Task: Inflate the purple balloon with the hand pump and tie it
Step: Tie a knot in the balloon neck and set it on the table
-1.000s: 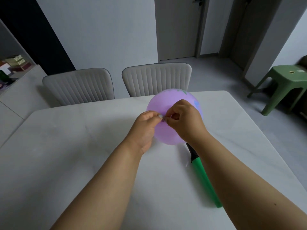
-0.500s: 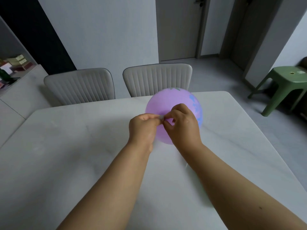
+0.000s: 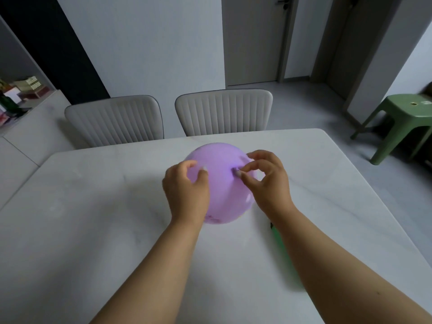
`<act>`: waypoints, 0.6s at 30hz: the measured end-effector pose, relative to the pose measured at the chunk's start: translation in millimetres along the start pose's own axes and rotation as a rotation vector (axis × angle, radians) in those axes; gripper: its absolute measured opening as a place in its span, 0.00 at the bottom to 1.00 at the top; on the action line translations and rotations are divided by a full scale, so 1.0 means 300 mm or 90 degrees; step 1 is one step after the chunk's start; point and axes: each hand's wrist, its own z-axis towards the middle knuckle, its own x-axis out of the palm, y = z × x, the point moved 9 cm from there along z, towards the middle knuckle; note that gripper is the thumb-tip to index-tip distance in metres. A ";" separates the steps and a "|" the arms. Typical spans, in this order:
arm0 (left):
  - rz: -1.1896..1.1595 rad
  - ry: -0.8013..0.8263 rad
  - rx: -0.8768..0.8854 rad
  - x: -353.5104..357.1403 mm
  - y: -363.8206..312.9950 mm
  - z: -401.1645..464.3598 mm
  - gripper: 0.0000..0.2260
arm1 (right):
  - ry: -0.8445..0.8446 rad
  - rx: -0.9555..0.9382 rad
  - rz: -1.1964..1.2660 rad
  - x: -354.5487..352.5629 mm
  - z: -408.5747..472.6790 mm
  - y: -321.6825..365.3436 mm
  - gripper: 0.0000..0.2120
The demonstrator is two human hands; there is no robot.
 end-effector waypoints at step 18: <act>-0.113 0.145 -0.035 0.140 0.306 -0.088 0.28 | 0.060 0.288 0.079 0.037 -0.129 -0.268 0.19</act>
